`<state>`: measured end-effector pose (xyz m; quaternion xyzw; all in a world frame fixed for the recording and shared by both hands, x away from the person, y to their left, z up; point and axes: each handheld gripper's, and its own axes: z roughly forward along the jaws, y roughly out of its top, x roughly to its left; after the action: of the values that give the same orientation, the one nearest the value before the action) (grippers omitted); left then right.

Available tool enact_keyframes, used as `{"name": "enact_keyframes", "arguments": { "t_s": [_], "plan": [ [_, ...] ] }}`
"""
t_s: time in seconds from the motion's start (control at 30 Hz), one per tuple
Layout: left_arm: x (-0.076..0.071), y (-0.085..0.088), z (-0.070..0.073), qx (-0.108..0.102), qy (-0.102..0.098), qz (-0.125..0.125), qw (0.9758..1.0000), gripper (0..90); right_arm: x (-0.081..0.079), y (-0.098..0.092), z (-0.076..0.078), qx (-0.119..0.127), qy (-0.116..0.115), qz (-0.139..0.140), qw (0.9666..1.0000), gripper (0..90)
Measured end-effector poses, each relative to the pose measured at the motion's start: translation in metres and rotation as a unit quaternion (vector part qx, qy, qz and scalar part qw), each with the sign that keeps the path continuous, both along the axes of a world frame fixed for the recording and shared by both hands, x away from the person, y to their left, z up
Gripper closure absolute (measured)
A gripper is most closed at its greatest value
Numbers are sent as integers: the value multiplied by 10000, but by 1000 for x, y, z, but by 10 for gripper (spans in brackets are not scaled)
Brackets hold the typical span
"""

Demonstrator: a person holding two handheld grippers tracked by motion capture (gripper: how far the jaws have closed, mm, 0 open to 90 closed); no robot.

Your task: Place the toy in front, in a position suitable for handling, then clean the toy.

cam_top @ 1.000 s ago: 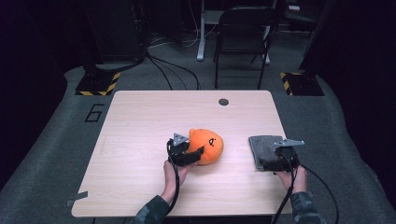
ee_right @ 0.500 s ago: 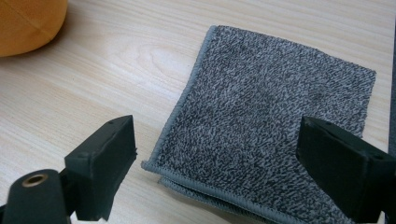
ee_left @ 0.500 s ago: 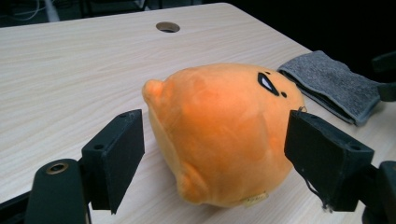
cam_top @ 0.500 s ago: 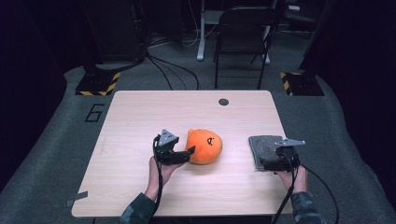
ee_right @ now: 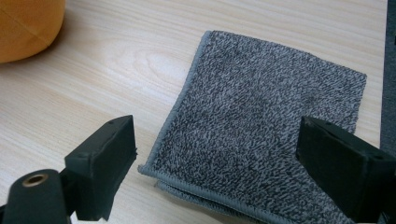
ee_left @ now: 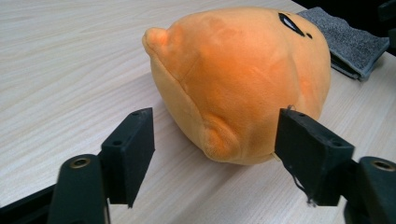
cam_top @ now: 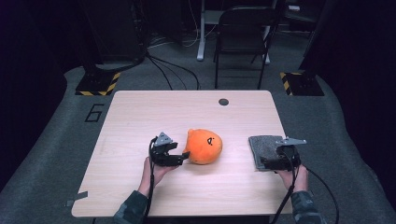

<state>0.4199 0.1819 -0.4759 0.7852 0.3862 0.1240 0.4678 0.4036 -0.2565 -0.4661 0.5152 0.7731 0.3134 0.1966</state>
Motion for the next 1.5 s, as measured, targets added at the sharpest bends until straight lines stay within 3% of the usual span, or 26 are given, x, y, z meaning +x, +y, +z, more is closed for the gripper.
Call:
{"name": "enact_keyframes", "arguments": {
  "t_s": [0.4,0.53,0.6,0.7,0.9,1.13,1.3,1.5],
  "plan": [
    [3,-8,-8,77,80,-130,9999,329,0,-4,-2,-38,-15,22,10000,115],
    [5,-11,-13,-71,209,-232,9995,420,2,-3,-2,-46,4,-15,10000,114],
    [5,-12,-13,-69,176,-317,9993,480,5,-3,-3,-76,-24,-39,10000,114],
    [3,-13,-14,13,118,-331,9994,574,11,-3,-5,-188,-88,-74,9998,114],
    [-1,-14,-15,144,-7,-314,9994,716,27,-1,-12,-124,27,-282,9995,108],
    [-2,-14,-16,194,-85,-313,9993,750,46,-1,-27,-319,181,-554,9978,96],
    [-3,-15,-16,207,-123,-286,9993,764,60,-4,-44,-208,432,-628,9969,110],
    [-3,-15,-17,135,-131,-280,9994,764,60,-5,-41,-129,400,-757,9962,367]
  ]
}}
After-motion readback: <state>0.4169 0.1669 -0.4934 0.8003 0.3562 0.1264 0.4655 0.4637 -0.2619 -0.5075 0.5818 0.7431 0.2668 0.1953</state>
